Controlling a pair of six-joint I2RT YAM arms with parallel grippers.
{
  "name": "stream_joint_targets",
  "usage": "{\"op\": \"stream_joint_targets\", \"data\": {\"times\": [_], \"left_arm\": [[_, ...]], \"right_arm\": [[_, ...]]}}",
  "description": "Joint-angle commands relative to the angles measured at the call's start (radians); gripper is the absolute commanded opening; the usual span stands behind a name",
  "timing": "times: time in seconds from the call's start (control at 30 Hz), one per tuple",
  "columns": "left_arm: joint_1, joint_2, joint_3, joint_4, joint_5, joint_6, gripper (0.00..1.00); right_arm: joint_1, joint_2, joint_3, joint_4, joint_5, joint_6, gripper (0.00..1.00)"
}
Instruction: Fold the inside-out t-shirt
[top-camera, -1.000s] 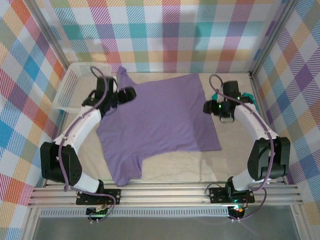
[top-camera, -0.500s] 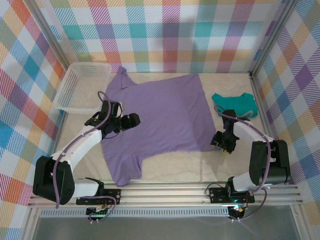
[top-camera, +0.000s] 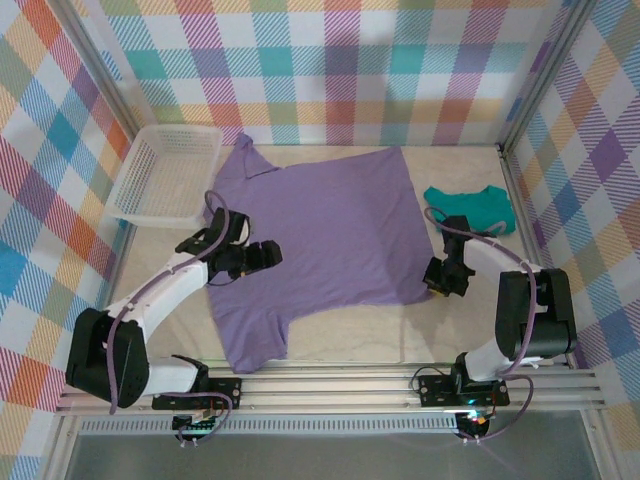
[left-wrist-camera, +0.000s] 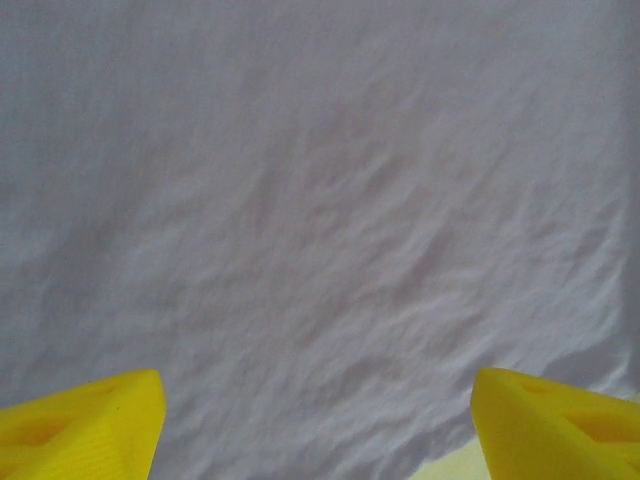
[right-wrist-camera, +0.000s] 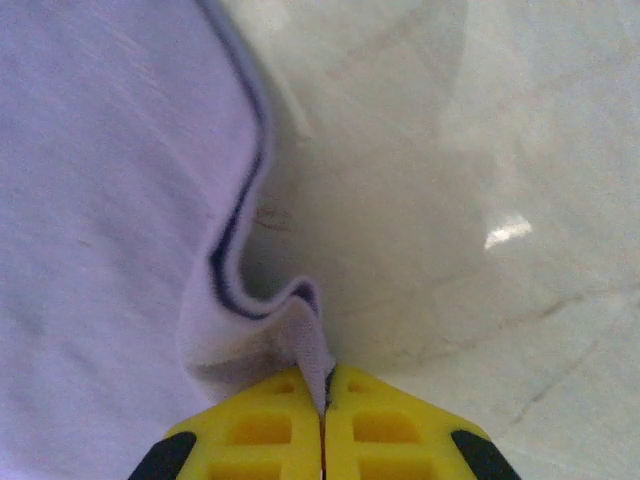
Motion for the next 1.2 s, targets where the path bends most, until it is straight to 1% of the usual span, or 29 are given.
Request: {"op": "stream_joint_targets", "data": {"times": [0.0,0.1,0.17,0.2,0.3,0.4,0.5,0.63,0.73,0.8,0.87,0.93,1.0,1.07,1.1,1.17], "left_arm": [[-0.032,-0.082,-0.079,-0.191,-0.054,-0.067,0.79],[-0.043,-0.143,-0.146,-0.267,-0.067,-0.105,0.78],[-0.044,-0.152,-0.158,-0.244,-0.066,-0.111,0.78],[-0.044,-0.133,-0.143,-0.210,-0.061,-0.105,0.78],[-0.040,-0.005,-0.072,-0.088,-0.039,-0.091,0.79],[-0.033,0.110,0.004,0.006,-0.029,-0.088,0.78],[-0.014,0.195,0.085,0.025,-0.038,-0.059,0.78],[0.053,0.249,0.143,0.001,-0.043,-0.015,0.78],[0.045,0.199,0.131,-0.094,-0.102,-0.004,0.78],[0.027,0.117,0.067,-0.153,-0.142,-0.031,0.77],[0.007,0.022,-0.009,-0.233,-0.176,-0.076,0.74],[-0.021,-0.071,-0.075,-0.338,-0.236,-0.140,0.69],[-0.047,-0.154,-0.119,-0.426,-0.267,-0.214,0.64],[-0.068,-0.224,-0.160,-0.483,-0.249,-0.294,0.60],[-0.095,-0.252,-0.177,-0.502,-0.239,-0.341,0.57],[-0.157,-0.261,-0.188,-0.546,-0.236,-0.424,0.53]], "right_arm": [[0.005,-0.017,0.053,0.051,-0.042,-0.029,0.06],[0.004,0.018,0.088,0.080,-0.060,-0.042,0.05],[0.005,0.046,0.115,0.089,-0.058,-0.054,0.05],[0.004,0.061,0.130,0.091,-0.064,-0.061,0.05],[0.005,0.087,0.154,0.091,-0.079,-0.076,0.05],[0.003,0.085,0.151,0.080,-0.055,-0.093,0.05],[0.001,0.077,0.142,0.072,-0.052,-0.098,0.05],[0.002,0.066,0.128,0.063,-0.064,-0.098,0.06],[0.002,0.061,0.132,0.060,-0.098,-0.098,0.06],[0.002,0.055,0.133,0.063,-0.119,-0.092,0.06],[0.002,0.049,0.135,0.064,-0.136,-0.090,0.06],[0.003,0.044,0.139,0.058,-0.139,-0.099,0.06],[0.002,0.036,0.139,0.060,-0.147,-0.110,0.05],[0.002,0.029,0.134,0.068,-0.167,-0.116,0.05],[0.003,0.025,0.129,0.072,-0.183,-0.118,0.05],[0.005,0.015,0.119,0.081,-0.213,-0.121,0.06]]}}
